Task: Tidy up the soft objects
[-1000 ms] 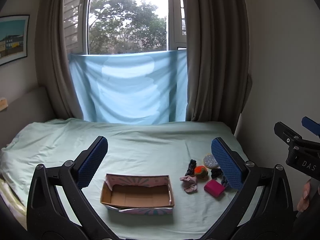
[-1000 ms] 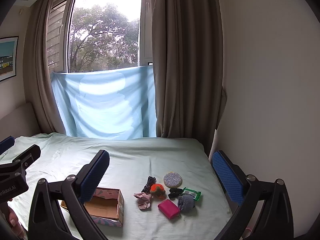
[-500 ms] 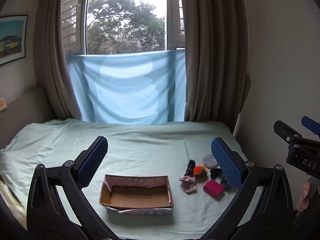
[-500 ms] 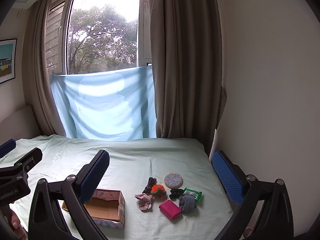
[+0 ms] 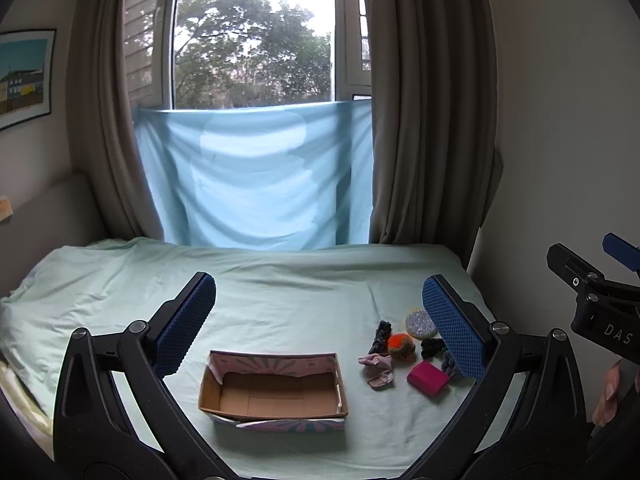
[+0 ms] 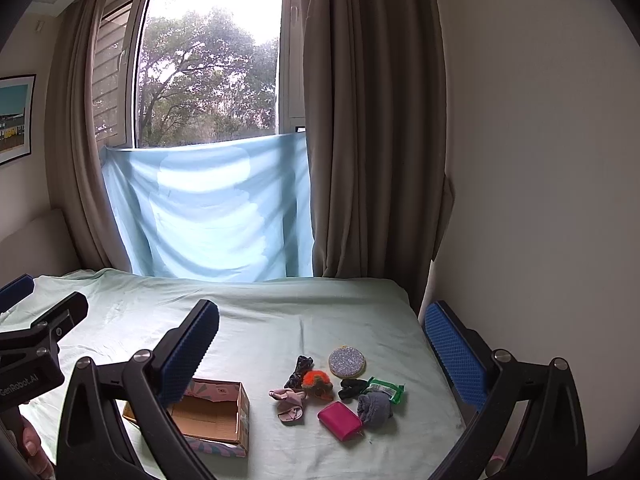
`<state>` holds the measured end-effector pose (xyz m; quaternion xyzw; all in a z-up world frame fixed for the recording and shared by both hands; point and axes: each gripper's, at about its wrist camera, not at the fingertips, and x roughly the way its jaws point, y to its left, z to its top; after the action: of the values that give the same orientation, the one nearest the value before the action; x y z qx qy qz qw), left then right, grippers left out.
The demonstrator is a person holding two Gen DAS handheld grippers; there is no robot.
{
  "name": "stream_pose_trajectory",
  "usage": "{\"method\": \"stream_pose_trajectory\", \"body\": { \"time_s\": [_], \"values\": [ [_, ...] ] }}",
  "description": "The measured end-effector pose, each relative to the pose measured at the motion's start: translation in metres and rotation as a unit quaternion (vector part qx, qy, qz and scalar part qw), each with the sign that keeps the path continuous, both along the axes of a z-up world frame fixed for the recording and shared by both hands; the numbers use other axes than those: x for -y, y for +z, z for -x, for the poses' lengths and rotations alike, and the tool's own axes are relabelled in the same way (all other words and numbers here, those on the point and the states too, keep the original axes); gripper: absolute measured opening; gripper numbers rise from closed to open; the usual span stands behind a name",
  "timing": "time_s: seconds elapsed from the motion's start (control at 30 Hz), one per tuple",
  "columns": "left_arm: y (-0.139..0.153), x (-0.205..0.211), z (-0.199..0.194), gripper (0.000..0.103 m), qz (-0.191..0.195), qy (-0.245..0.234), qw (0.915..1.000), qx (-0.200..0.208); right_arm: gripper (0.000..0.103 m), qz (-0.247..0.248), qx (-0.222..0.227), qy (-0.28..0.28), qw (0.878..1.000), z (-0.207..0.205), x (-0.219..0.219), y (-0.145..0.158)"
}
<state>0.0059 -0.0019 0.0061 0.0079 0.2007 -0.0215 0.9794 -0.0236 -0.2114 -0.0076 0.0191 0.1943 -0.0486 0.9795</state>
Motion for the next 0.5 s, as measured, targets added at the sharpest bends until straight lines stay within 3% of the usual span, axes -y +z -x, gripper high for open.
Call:
{"method": "stream_pose_trajectory", "body": {
  "time_s": [0.5],
  "values": [
    [-0.0007, -0.0011, -0.0045, 0.103, 0.001, 0.002, 1.0, 0.0, 0.103, 0.001, -0.002, 0.003, 1.0, -0.006, 0.0006, 0.0002]
  ]
}}
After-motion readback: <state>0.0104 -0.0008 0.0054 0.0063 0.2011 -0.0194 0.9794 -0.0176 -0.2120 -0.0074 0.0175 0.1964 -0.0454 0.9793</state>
